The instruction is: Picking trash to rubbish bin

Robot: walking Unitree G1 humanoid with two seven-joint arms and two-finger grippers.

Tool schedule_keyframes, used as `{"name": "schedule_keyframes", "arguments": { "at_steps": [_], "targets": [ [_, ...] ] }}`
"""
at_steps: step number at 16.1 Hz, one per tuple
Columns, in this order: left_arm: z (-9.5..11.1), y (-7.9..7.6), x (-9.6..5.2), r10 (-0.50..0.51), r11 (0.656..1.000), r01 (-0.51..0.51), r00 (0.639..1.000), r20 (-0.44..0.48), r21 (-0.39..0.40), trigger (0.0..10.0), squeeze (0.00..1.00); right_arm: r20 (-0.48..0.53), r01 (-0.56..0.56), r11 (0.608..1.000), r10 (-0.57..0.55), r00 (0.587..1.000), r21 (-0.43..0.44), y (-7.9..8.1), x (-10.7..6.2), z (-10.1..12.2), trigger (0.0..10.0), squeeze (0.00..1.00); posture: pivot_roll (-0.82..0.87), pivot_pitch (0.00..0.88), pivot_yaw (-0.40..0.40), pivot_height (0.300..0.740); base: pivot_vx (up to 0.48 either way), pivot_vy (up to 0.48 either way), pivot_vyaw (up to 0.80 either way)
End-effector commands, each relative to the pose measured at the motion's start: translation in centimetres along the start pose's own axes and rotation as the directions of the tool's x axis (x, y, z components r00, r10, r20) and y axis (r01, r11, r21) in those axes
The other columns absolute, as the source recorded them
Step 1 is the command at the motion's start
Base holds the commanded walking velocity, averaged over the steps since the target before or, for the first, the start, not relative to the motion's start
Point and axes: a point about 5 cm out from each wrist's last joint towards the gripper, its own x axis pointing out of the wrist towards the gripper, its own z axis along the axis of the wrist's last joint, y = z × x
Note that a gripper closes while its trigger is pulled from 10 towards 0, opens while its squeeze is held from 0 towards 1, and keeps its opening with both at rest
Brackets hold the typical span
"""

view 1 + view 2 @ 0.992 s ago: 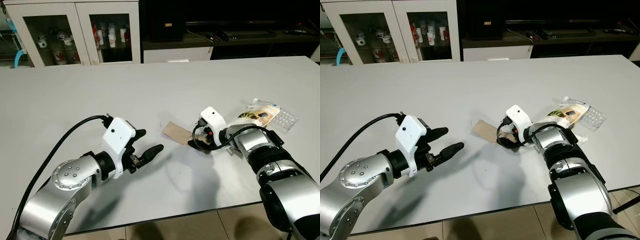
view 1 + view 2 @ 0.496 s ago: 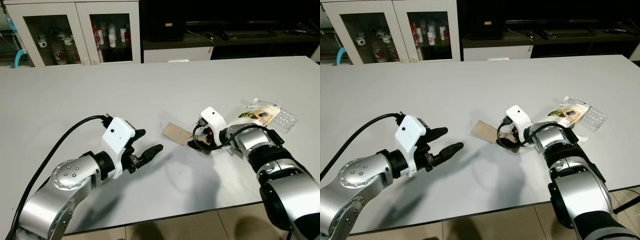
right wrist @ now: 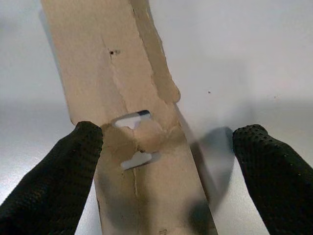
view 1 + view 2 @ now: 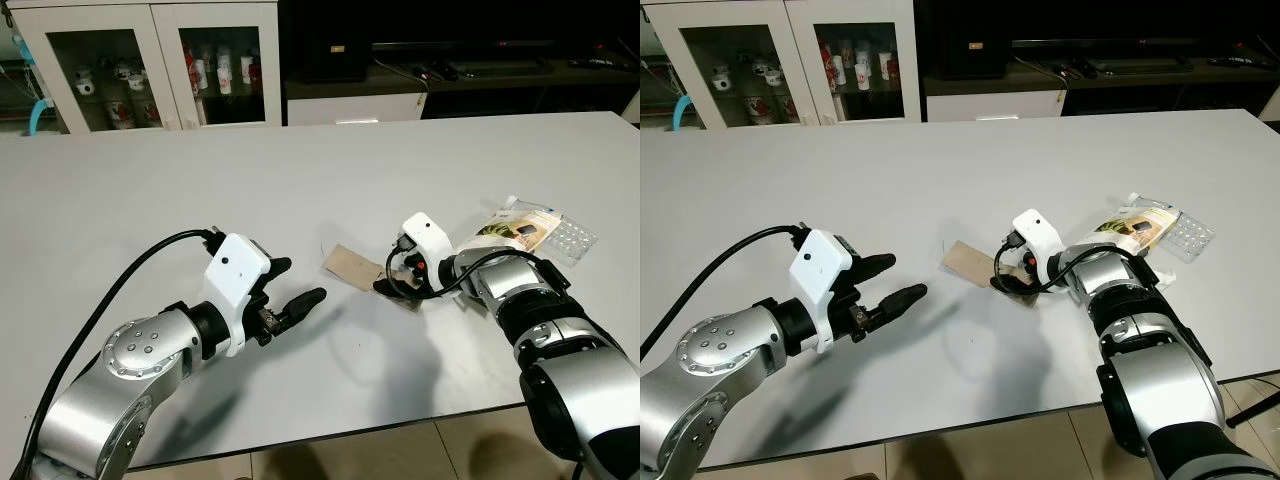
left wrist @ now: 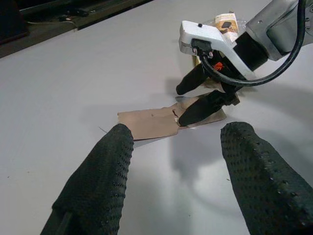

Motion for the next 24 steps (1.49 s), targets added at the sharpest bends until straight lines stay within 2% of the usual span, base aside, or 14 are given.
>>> {"name": "schedule_keyframes", "arguments": {
  "at_steps": [1,4,5,6,7,12,15,16,17,18,24],
  "targets": [
    [0.2,0.2,0.0,-0.006,1.000,0.006,1.000,0.003,0.003,10.0,0.00,0.053,-0.011,1.000,0.012,0.999,-0.011,-0.3,-0.5,1.2,10.0,1.00,0.06,0.000,-0.017,0.740,0.000,0.000,0.00],
    [0.2,0.2,-0.1,-0.005,1.000,0.005,1.000,0.003,0.004,10.0,0.00,0.013,-0.028,0.996,0.029,0.999,-0.085,-0.1,-0.5,1.2,10.0,1.00,0.05,0.000,-0.018,0.740,0.000,0.000,0.00],
    [0.3,0.2,0.0,-0.007,1.000,0.007,1.000,0.005,0.005,10.0,0.00,-0.031,-0.027,0.992,0.024,0.999,-0.120,0.0,-0.4,0.5,10.0,0.83,0.05,0.000,-0.019,0.740,0.000,0.000,0.00],
    [0.3,0.2,0.0,-0.007,1.000,0.007,1.000,0.006,0.005,10.0,0.00,-0.046,-0.032,0.991,0.026,0.999,-0.128,0.0,-0.3,0.2,10.0,0.48,0.06,0.000,-0.019,0.740,0.000,0.000,0.00],
    [0.3,0.2,-0.1,-0.005,1.000,0.005,1.000,0.006,0.005,10.0,0.00,-0.061,-0.049,0.991,0.041,0.997,-0.123,0.2,-0.1,-0.1,10.0,0.00,0.06,0.000,-0.020,0.740,0.000,0.000,0.00],
    [0.3,0.2,0.0,-0.006,1.000,0.006,1.000,0.005,0.008,10.0,0.00,-0.141,-0.030,0.990,0.010,0.990,-0.141,0.1,0.1,-1.9,10.0,0.00,0.06,0.000,-0.018,0.740,0.000,0.000,0.00],
    [0.3,0.2,0.0,-0.008,1.000,0.008,1.000,0.005,0.011,10.0,0.00,-0.173,-0.083,0.991,0.065,0.983,-0.100,0.5,0.1,-2.7,10.0,0.00,0.06,0.000,-0.016,0.740,0.000,0.000,0.00],
    [0.3,0.2,0.0,-0.009,1.000,0.009,1.000,0.005,0.013,10.0,0.00,-0.179,-0.098,0.992,0.083,0.980,-0.079,0.6,0.2,-2.9,6.4,0.00,0.06,0.000,-0.018,0.740,0.000,0.000,0.00],
    [0.3,0.2,0.0,-0.010,1.000,0.010,1.000,0.004,0.014,10.0,0.00,-0.185,-0.109,0.992,0.097,0.978,-0.059,0.7,0.2,-3.1,1.0,0.00,0.06,0.000,-0.016,0.740,0.000,0.000,0.00],
    [0.3,0.2,0.0,-0.011,1.000,0.011,1.000,0.003,0.015,10.0,0.00,-0.189,-0.122,0.991,0.111,0.976,-0.047,0.8,0.2,-3.2,0.0,0.00,0.06,0.000,-0.016,0.740,0.000,0.000,0.00],
    [0.2,0.1,0.0,-0.014,1.000,0.014,1.000,-0.001,0.020,10.0,0.00,-0.215,-0.193,0.981,0.189,0.958,0.004,1.5,0.3,-3.8,0.0,0.00,0.06,0.000,-0.015,0.740,0.000,0.000,0.00]
  ]
}}
